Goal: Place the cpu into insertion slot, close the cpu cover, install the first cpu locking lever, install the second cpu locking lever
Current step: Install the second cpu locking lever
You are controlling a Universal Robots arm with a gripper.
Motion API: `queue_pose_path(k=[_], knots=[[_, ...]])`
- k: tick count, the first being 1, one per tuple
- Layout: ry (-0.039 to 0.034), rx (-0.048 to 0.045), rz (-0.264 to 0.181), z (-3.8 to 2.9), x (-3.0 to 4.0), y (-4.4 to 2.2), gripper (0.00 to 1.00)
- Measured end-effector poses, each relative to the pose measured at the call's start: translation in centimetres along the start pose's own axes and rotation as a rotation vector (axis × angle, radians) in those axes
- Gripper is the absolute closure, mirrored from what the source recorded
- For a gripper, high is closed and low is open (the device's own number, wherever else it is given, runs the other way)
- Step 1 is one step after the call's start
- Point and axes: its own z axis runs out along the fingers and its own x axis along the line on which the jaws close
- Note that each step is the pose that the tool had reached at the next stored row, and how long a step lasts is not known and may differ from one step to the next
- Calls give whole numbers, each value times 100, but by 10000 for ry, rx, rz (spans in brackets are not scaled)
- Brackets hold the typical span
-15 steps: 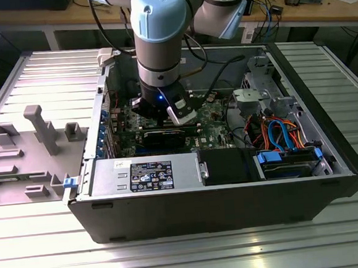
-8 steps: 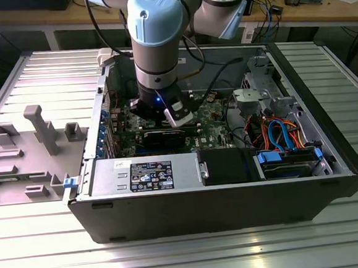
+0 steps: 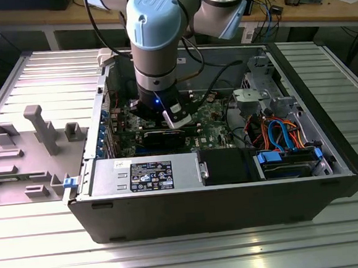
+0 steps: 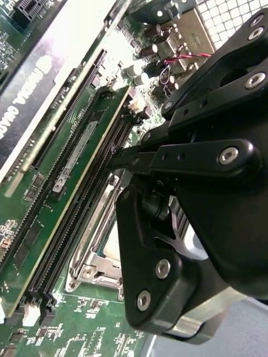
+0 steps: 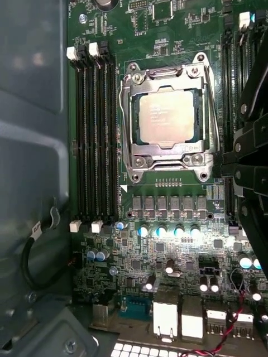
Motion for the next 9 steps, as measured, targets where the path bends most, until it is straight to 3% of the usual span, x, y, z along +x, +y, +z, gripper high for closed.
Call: queue_pose_path(k=[3, 9], knots=[[-11, -29, 49, 5, 30, 0, 89], [-3, -297, 49, 51, 33, 7, 89]])
